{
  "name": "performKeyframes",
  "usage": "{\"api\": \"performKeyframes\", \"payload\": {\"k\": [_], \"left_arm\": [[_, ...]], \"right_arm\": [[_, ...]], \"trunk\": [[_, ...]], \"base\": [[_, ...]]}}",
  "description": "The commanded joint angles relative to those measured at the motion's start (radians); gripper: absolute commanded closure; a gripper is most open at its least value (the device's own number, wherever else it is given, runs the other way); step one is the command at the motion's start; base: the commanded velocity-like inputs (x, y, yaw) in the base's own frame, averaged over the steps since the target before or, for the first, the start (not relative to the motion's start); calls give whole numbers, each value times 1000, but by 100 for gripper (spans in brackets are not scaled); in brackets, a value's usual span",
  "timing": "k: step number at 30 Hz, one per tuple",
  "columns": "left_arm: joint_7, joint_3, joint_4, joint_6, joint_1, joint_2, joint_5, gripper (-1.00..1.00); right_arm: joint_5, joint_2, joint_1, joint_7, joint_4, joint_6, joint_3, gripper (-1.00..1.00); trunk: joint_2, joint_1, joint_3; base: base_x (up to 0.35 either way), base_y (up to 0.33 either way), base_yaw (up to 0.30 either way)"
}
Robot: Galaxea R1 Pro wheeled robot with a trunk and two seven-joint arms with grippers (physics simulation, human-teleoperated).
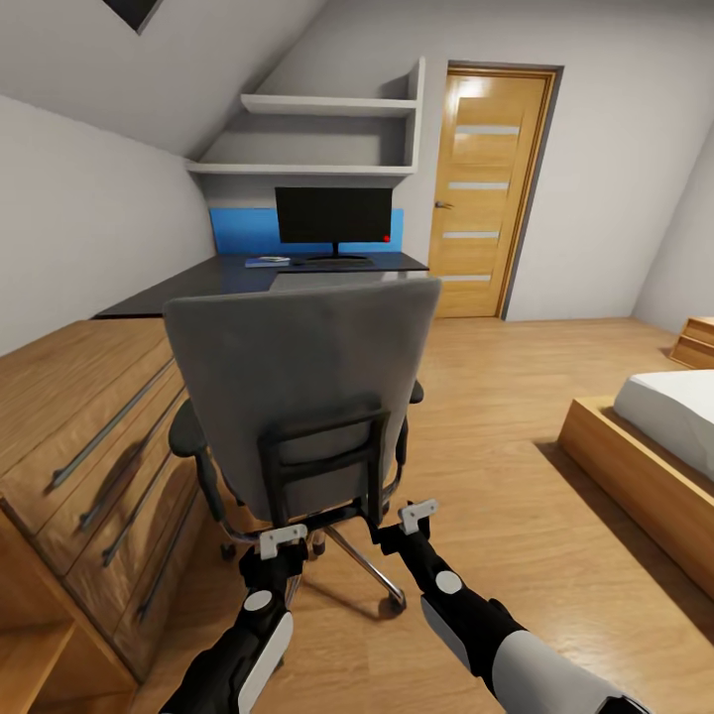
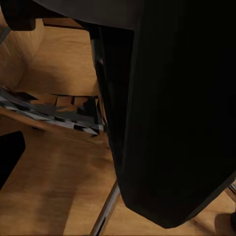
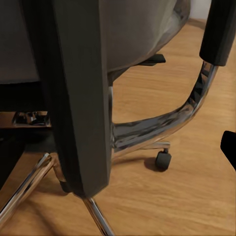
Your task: In the bedroom, organize the workspace by keeping the computer under the desk, ensuring the monitor is on the desk, placing the keyboard on the desk next to the monitor, placing the mouse on the desk next to the keyboard, moving the folder from the swivel chair onto the desk next to the mouse, stacking the notebook on top of the folder with the pen on top of the notebook, and positioning the swivel chair next to the desk.
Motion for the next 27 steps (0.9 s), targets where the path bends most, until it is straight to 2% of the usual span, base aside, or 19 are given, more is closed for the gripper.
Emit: {"api": "performKeyframes", "payload": {"k": [1,17,27], "left_arm": [[7,-4,-1,4,-1,1,5,-100],[6,-4,2,2,-1,1,5,-100],[6,-4,2,2,-1,1,5,-100]], "right_arm": [[-9,0,-1,-4,1,-5,8,-100],[-11,0,-1,-9,1,-4,9,-100],[-11,1,-1,-12,1,-3,7,-100]], "trunk": [[0,0,-1],[0,0,-1],[0,0,-1]], "base": [[37,0,0],[7,0,0],[105,0,0]]}}
